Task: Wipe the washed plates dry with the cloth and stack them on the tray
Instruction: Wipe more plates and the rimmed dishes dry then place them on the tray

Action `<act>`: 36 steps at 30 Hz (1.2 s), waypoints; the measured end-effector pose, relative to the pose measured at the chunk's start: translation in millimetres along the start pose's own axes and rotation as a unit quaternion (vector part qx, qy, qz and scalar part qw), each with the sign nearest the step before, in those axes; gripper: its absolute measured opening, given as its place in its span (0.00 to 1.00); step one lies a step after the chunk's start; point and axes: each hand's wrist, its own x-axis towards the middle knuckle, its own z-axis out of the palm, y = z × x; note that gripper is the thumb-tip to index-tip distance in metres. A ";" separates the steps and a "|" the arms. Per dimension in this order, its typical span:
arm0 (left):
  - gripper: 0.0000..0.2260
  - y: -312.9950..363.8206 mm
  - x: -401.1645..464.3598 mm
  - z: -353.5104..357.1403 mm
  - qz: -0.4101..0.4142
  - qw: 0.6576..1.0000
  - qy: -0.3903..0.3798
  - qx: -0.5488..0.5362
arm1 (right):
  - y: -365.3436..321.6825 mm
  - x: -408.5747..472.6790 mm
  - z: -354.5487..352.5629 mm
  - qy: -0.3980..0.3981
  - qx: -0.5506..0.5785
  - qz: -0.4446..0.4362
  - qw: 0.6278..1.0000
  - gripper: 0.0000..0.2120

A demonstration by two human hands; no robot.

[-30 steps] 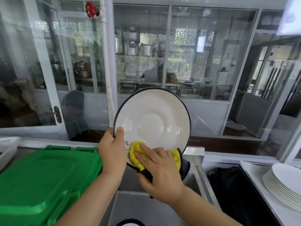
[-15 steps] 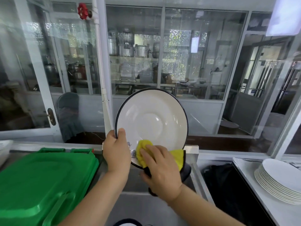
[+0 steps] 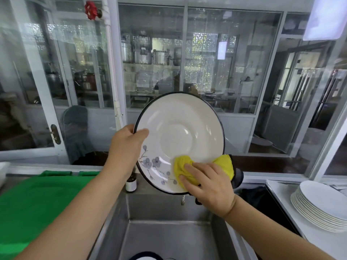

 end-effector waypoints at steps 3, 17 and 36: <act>0.09 7.0 -11.3 11.6 0.011 0.995 -0.028 -0.098 | -7.4 22.0 1.0 0.053 -0.018 0.050 0.997 0.09; 0.09 -59.0 -29.4 34.0 -0.007 0.981 0.078 -0.179 | -16.2 2.3 10.1 0.002 -0.006 0.019 1.000 0.11; 0.16 -68.0 -54.4 69.3 -0.030 0.957 0.119 -0.264 | -25.4 24.7 13.8 0.013 -0.025 0.116 0.993 0.08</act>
